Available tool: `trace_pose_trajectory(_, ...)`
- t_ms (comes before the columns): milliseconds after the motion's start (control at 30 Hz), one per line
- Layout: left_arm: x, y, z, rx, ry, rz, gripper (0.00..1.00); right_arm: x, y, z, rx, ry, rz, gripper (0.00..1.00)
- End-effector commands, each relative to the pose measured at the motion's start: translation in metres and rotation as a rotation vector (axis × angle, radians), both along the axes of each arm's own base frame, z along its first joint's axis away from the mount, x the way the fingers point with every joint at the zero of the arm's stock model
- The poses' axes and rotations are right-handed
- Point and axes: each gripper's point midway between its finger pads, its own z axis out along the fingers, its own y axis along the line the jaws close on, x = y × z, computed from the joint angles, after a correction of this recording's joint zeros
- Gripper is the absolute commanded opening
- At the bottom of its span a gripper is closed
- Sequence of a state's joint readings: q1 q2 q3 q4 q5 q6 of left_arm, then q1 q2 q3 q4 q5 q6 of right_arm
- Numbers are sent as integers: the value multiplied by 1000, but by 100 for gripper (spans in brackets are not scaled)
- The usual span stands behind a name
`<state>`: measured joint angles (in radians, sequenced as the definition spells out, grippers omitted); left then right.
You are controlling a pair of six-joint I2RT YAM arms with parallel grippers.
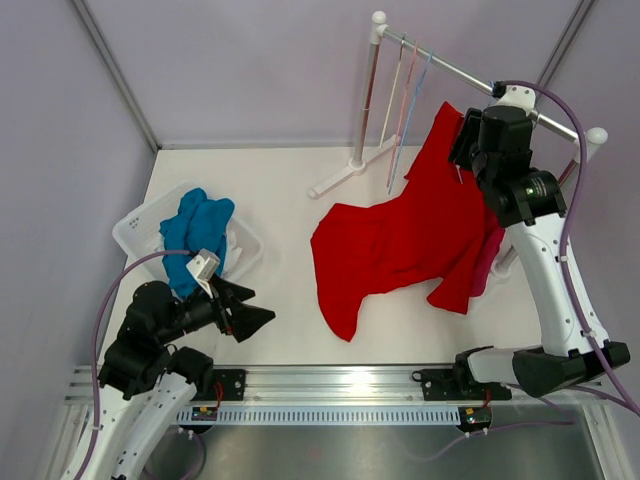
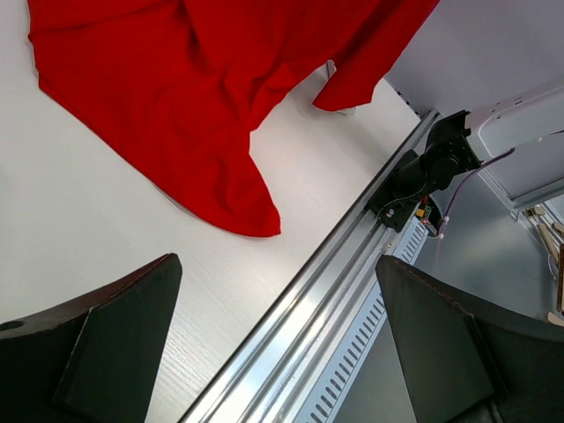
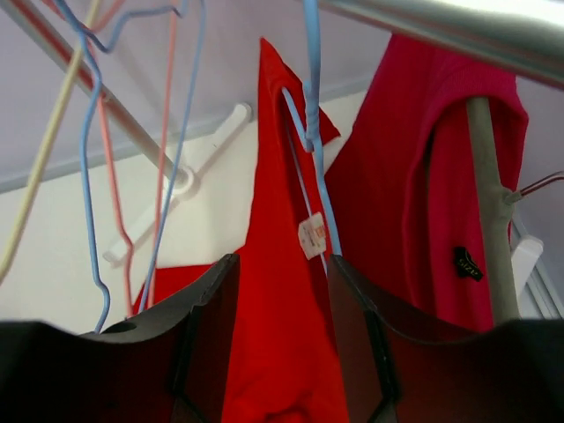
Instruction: Remove the t-shirt from the hanger
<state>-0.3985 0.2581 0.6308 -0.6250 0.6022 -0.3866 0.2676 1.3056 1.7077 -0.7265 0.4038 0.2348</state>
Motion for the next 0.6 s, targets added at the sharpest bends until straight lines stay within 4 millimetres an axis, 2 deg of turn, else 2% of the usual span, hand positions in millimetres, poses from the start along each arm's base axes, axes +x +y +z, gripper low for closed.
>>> trace_pose_trajectory(0, 2, -2, 9, -27, -35, -3, 99, -5, -24, 3, -67, 16, -65, 52)
trace_pose_trajectory(100, 3, -3, 7, -22, -23, -10, 99, -2, -31, 2, -71, 15, -90, 52)
trace_pose_trajectory(267, 4, -4, 6, -19, -15, -9, 99, 1, -33, -12, -86, 48, -98, 55)
trace_pose_trajectory(300, 4, -3, 7, -22, -20, -6, 99, -3, -31, -6, -72, 21, -86, 55)
trace_pose_trajectory(333, 4, -3, 6, -20, -17, -1, 99, -5, -28, -9, -64, 16, -67, 55)
trace_pose_trajectory(367, 5, -3, 6, -20, -19, -1, 99, -6, -26, -5, -53, -9, -50, 56)
trace_pose_trajectory(400, 5, -3, 6, -19, -15, -1, 99, -13, -25, 8, -36, -56, -37, 58)
trace_pose_trajectory(433, 5, -4, 5, -17, -9, -4, 99, -16, -23, 12, -29, -67, -25, 59)
trace_pose_trajectory(567, 6, -5, 4, -13, 1, -9, 99, -25, -35, 26, -49, -105, -71, 59)
